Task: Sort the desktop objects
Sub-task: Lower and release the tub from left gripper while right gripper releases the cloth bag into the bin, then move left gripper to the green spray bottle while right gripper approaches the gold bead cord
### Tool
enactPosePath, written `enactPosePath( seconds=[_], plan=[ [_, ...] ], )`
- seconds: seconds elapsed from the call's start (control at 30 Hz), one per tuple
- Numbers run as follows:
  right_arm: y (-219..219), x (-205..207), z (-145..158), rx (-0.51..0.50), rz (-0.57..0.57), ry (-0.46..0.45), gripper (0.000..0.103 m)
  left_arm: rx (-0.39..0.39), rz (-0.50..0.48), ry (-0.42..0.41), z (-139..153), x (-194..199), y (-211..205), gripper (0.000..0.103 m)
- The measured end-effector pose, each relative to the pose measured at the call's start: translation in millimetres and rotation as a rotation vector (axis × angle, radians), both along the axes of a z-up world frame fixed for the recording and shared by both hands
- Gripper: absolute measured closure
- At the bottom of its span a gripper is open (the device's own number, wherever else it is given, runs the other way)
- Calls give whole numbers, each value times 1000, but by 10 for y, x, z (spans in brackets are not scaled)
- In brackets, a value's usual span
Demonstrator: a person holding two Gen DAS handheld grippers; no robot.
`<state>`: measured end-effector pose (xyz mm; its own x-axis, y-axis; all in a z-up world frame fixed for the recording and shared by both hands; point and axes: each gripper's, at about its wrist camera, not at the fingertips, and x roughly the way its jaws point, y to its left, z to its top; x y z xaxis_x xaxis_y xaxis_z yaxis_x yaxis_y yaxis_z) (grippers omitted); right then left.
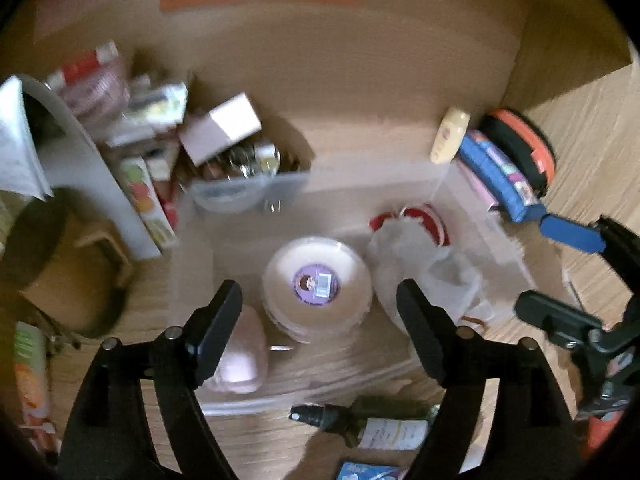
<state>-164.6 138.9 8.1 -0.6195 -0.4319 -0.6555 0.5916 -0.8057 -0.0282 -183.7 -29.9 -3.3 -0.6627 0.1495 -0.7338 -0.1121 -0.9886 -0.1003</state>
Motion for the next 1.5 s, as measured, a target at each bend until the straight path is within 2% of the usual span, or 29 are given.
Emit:
enactPosePath(
  seconds=[0.17, 0.37, 0.63, 0.83, 1.1, 1.33, 1.43, 1.5],
  plan=[
    [27, 146, 103, -16, -3, 23, 26, -43, 37, 75, 218, 186, -25, 11],
    [74, 326, 202, -26, -3, 49, 26, -55, 51, 116, 320, 438, -28, 9],
    [110, 531, 206, -28, 2, 56, 26, -45, 56, 114, 259, 705, -14, 9],
    [178, 652, 126, -36, -9, 53, 26, -28, 48, 72, 86, 809, 20, 9],
    [281, 653, -127, -53, -28, -18, 26, -8, 27, 1, -211, 842, 92, 9],
    [321, 581, -329, -55, -31, -86, 26, 65, 0, -72, -443, 773, 84, 9],
    [344, 520, -420, -74, -33, -133, 26, 122, -28, -122, -535, 692, 79, 9],
    [363, 470, -486, -96, -33, -171, 26, 127, -39, -145, -584, 642, 98, 9]
  ],
)
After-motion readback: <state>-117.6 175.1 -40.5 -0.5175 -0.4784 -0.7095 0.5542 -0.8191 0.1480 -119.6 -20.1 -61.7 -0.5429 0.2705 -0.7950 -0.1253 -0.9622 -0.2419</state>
